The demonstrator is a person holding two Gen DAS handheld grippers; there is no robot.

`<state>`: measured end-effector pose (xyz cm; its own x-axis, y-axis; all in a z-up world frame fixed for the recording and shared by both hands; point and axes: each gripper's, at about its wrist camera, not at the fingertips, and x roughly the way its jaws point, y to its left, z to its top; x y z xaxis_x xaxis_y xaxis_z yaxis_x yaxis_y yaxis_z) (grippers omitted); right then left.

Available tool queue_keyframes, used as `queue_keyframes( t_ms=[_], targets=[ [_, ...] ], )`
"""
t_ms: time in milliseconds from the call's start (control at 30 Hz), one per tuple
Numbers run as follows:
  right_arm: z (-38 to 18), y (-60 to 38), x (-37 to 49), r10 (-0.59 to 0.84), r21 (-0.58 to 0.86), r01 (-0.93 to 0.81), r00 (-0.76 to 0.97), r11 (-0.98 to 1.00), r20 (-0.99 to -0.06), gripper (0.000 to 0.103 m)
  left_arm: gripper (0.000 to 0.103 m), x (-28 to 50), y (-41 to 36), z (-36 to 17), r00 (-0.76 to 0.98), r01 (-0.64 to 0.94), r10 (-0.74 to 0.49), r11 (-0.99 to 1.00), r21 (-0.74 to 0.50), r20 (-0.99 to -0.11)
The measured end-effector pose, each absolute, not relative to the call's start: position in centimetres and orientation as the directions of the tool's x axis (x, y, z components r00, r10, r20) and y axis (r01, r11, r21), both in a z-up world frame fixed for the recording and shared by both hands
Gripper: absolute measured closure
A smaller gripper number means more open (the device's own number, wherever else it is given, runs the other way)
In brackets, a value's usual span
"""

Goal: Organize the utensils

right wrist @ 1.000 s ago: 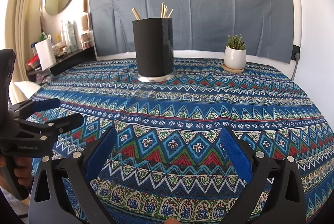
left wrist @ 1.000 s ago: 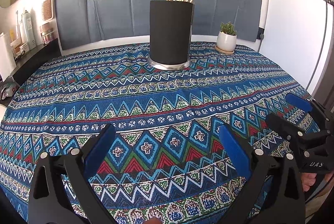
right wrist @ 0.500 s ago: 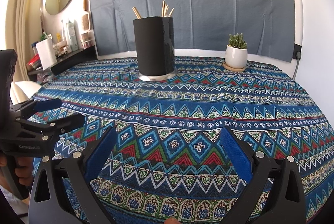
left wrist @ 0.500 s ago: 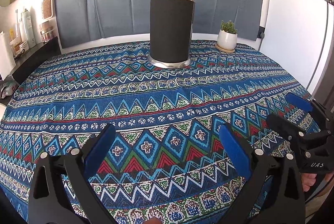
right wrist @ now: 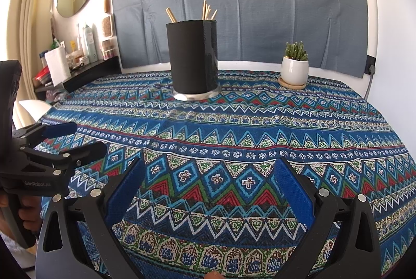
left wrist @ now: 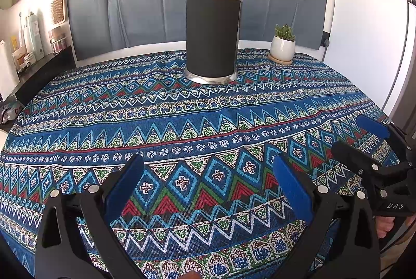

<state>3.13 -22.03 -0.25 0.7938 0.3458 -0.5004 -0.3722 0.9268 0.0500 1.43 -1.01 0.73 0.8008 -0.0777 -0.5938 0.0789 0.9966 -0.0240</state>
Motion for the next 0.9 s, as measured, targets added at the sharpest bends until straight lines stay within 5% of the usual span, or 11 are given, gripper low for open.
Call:
queue_keyframes(
  t_ms=[900],
  targets=[
    [-0.22,-22.03,3.17,0.345,0.051,-0.371,0.794,0.927,-0.5,0.008,0.006,1.25,-0.92,0.91,0.802,0.077,-0.08,0.997,-0.03,-0.592]
  ],
)
